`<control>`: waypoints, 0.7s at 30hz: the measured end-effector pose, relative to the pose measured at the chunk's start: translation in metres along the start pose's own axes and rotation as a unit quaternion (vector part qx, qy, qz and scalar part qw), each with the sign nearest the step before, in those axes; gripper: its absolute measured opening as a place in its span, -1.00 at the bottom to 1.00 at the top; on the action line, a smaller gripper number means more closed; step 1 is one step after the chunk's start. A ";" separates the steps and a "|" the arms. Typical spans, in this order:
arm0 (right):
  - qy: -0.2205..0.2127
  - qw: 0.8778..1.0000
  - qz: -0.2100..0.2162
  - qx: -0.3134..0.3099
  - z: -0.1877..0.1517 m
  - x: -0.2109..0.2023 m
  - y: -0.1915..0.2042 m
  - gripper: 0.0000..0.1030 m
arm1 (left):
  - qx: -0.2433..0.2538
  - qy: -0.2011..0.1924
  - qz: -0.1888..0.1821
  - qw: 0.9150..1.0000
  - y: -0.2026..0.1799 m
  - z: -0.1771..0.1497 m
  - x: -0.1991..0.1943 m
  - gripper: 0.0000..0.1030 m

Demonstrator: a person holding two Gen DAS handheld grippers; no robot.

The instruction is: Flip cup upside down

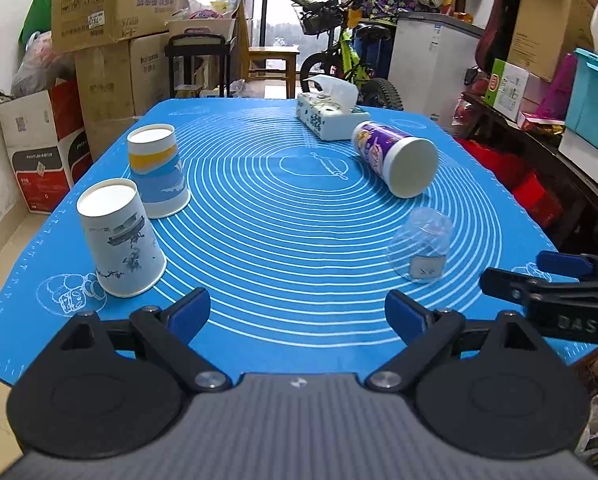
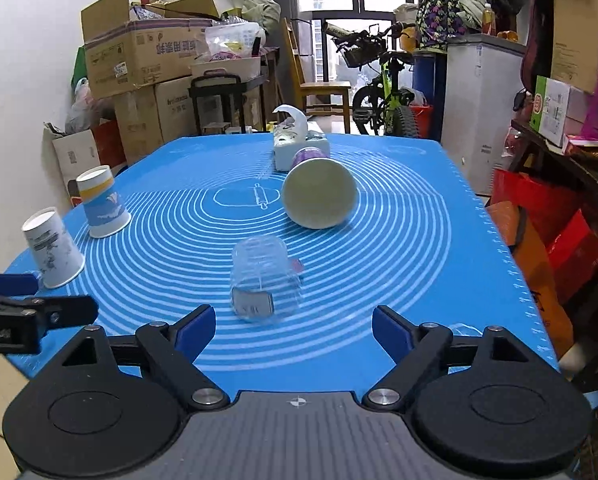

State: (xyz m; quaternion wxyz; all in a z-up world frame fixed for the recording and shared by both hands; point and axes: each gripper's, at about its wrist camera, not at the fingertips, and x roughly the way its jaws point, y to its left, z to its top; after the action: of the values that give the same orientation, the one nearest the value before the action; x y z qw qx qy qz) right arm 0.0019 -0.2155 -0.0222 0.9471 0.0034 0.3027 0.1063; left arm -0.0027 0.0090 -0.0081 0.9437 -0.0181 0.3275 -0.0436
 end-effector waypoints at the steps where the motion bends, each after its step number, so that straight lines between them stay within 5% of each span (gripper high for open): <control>1: -0.001 1.000 0.000 -0.004 -0.002 -0.005 0.000 0.70 | 0.003 -0.001 -0.001 1.000 -0.002 -0.001 -0.002 0.82; 21: 0.014 0.999 0.018 -0.028 -0.018 -0.040 0.013 0.71 | 0.027 0.001 -0.021 0.999 -0.019 -0.014 -0.021 0.82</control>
State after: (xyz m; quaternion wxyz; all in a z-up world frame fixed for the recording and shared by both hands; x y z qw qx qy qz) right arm -0.0431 -0.2119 -0.0130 0.9405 -0.0185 0.3124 0.1321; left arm -0.0287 -0.0076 -0.0049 0.9423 0.0008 0.3269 -0.0725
